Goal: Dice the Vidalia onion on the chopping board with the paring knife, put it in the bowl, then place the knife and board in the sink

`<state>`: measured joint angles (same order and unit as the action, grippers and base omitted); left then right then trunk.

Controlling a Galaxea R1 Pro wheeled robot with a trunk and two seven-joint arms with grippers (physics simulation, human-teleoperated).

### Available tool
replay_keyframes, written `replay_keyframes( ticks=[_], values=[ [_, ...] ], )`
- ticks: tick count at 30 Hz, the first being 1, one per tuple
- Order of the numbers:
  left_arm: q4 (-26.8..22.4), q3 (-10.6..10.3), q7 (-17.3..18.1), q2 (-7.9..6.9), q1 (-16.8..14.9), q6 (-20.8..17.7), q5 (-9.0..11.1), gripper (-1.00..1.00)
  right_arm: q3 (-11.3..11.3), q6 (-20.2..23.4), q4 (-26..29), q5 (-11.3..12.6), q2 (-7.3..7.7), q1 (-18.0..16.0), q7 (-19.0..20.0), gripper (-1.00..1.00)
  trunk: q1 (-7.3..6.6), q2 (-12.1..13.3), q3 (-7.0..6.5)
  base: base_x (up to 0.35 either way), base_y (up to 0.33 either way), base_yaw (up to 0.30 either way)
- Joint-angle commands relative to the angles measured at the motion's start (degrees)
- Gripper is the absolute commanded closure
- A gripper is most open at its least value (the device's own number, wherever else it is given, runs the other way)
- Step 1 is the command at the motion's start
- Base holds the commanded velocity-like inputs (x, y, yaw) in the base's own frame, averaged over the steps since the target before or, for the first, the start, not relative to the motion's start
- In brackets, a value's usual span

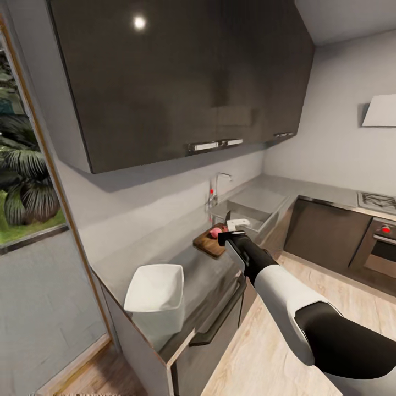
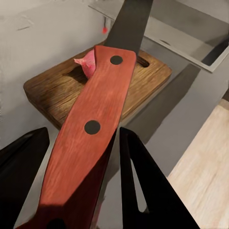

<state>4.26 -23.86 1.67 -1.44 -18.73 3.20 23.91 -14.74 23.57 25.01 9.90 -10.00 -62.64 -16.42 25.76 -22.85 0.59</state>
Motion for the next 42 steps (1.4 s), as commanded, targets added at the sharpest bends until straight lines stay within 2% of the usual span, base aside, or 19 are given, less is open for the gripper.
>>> replay_keyframes(
  ticks=[1, 12, 20, 34, 36, 37, 40, 42],
  values=[
    [0.23, -0.48, 0.17, 0.03, -0.08, 0.33, 0.52, -1.0, -0.23, 0.15, 0.04, 0.58, 0.0, -0.03, -0.53, 1.0, 0.03, -0.07, 0.06, 0.0, -0.338, 0.276],
    [0.23, -0.48, 0.17, 0.21, -0.08, 0.35, 0.52, -1.0, -0.29, 0.16, 0.12, 0.53, 0.0, -0.03, -0.54, 1.0, 0.03, -0.07, 0.06, 0.0, -0.339, 0.276],
    [0.17, -0.48, 0.13, 0.28, -0.08, 0.39, 0.52, -1.0, -0.22, 0.16, 0.13, -2.8, 0.0, -0.03, -0.51, 1.0, 0.03, -0.07, 0.06, 0.0, -0.339, 0.276],
    [0.05, -0.25, 0.08, 0.47, -0.08, 0.56, 0.92, -1.0, -0.21, 0.16, 4.45, -3.54, 0.0, -0.03, -0.37, 1.0, 0.03, -0.07, 0.06, 0.0, -0.34, 0.271],
    [0.05, -0.23, 0.09, 0.47, -0.08, 0.57, 0.95, -1.0, -0.19, 1.45, 5.71, -6.47, 0.0, -0.03, -0.32, 1.0, 0.03, -0.07, 0.07, 0.0, -0.34, 0.231],
    [0.05, -0.22, 0.09, 0.47, -0.08, 0.57, 0.95, -1.0, -0.18, 3.69, 6.2, -8.94, 0.0, -0.03, -0.26, 1.0, 0.03, -0.07, 0.09, 0.0, -0.34, 0.226],
    [0.05, -0.22, 0.09, 0.47, -0.08, 0.58, 0.96, -1.0, -0.19, 5.39, 6.47, -10.63, 0.0, -0.03, -0.21, 1.0, 0.03, -0.07, 0.13, 0.0, -0.34, 0.22],
    [0.05, -0.22, 0.09, 0.47, -0.08, 0.58, 0.96, -1.0, -0.21, 5.67, 6.52, -10.92, 0.0, -0.03, -0.2, 1.0, 0.03, -0.07, 0.14, 0.0, -0.34, 0.209]
  ],
)
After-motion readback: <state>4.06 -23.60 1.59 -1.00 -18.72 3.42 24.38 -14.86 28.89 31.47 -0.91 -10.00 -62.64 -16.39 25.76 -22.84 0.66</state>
